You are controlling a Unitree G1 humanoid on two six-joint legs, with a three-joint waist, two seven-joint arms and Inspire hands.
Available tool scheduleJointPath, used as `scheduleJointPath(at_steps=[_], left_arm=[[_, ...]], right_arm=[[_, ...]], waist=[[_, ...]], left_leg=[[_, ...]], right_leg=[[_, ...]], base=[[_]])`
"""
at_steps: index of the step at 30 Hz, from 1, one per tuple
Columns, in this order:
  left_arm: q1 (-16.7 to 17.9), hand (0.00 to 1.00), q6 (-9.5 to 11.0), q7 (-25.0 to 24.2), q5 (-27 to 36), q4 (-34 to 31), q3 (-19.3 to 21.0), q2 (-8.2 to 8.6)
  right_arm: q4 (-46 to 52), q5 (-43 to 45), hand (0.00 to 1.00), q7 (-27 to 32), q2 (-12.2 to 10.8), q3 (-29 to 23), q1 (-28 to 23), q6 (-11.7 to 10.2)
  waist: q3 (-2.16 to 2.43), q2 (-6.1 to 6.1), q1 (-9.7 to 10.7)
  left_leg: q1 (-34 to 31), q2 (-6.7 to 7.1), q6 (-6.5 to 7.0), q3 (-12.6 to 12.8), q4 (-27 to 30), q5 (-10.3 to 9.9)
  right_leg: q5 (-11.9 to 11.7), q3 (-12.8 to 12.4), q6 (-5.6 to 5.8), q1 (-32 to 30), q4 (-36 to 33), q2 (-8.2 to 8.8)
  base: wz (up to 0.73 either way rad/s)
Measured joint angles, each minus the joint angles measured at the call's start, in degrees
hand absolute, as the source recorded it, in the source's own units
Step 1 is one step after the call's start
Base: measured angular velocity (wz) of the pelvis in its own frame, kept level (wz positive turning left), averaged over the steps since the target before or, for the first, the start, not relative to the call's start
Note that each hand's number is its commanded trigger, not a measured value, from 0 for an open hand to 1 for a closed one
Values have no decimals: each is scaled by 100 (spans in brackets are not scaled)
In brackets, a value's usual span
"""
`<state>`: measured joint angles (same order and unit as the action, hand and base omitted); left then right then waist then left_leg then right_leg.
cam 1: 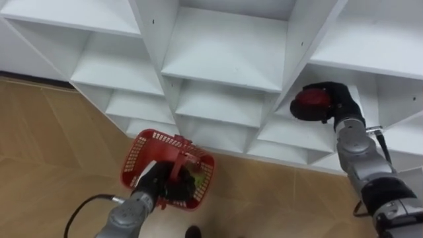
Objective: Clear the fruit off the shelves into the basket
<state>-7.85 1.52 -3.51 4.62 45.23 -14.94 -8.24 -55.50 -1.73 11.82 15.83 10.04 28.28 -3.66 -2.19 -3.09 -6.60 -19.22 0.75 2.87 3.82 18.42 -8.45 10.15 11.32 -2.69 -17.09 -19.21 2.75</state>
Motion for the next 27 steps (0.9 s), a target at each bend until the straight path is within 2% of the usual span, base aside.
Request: scheduleJointPath(at_steps=[2,6,7,8,11,16,19,22,24,27], left_arm=[[28,100,0,-25,1,-23,4,26],[200,100,24,-69,20,-203,59,5],[277,100,73,-88,20,-248,59,-6],[300,100,119,-112,20,-250,60,-25],[330,100,137,-133,20,-328,130,-12],[456,100,177,-171,23,-552,195,-28],[549,100,324,-167,17,-593,222,-41],[712,100,376,-158,13,-832,246,-52],[916,100,382,-160,17,-1126,239,-15],[1027,100,383,-160,18,-1231,231,14]], right_arm=[[0,27,100,-11,-21,0,-143,0],[48,54,100,-107,-52,2,-434,-5],[184,60,100,-169,-51,-1,-621,-6],[303,60,100,-254,-56,1,-760,-24],[689,62,100,-399,-72,-3,-1018,-32],[1273,125,100,-626,-187,1,-1429,-190],[1675,107,100,-767,-211,3,-1796,-241],[2078,52,100,-826,-216,3,-2032,-269],[2429,55,100,-833,-269,12,-2224,-269],[2768,56,100,-846,-369,102,-2351,-286]], waist=[[56,3,0],[95,16,27],[152,39,40],[167,48,53],[180,66,75],[175,75,180],[170,86,173],[160,114,212],[158,123,255],[152,133,337]], left_leg=[[40,-1,5,0,0,3],[287,-1,5,9,-83,3],[346,1,6,-40,-95,1],[413,3,5,-65,-114,1],[499,2,4,-82,-129,0],[713,8,2,-64,-226,-1],[971,17,1,-48,-374,-2],[1075,19,-7,-46,-430,-6],[1203,14,-9,13,-508,-5],[1330,16,-12,74,-573,-7]], right_leg=[[-19,-2,14,55,52,-7],[-43,-5,32,309,177,-21],[-65,30,40,428,265,-36],[-73,50,40,524,313,-43],[-83,72,38,628,356,-49],[-80,73,42,832,434,-50],[-74,41,57,1054,539,-61],[-73,32,61,1153,573,-70],[-76,-25,65,1268,661,-87],[-69,-62,73,1348,674,-83]], base=[[-2],[1],[13],[13],[2],[0],[-1],[0],[-9],[-10]])
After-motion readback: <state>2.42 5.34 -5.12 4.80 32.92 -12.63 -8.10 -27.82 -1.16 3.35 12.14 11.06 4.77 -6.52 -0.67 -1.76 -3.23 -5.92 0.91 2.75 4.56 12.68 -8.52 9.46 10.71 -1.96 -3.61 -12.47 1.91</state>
